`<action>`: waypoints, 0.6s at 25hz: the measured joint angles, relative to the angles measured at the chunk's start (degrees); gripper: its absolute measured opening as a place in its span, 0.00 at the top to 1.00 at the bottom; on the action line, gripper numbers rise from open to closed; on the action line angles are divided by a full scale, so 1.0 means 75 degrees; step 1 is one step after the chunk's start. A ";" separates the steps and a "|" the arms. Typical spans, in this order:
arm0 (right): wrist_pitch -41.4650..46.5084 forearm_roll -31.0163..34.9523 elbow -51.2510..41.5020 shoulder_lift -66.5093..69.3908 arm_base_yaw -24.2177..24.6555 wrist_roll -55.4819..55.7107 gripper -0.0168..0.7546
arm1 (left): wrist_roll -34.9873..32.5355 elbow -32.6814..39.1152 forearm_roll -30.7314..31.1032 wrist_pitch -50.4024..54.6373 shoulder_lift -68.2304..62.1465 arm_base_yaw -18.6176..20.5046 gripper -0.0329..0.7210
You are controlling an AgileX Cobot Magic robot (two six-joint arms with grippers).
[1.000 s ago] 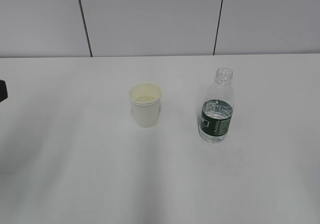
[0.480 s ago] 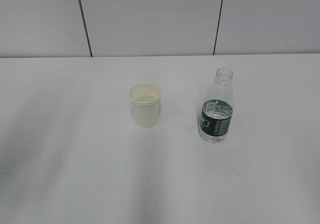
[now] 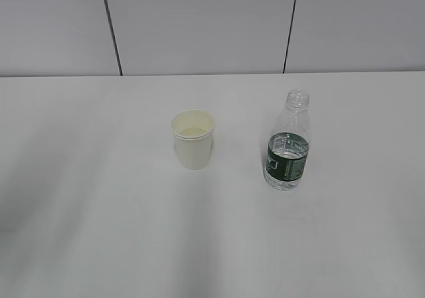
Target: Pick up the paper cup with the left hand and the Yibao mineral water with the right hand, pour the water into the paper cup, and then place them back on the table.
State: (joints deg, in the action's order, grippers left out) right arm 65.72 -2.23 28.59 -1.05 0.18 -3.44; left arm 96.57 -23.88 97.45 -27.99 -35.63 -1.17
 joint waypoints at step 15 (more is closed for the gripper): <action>0.0000 0.0000 0.0000 0.0000 0.0000 0.0000 0.21 | -0.2459 0.0000 -0.3570 0.0855 -0.0102 0.0000 0.31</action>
State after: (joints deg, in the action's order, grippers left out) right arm 65.72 -2.23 28.59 -1.05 0.18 -3.44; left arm 78.13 -23.88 70.68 -21.58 -36.40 -1.17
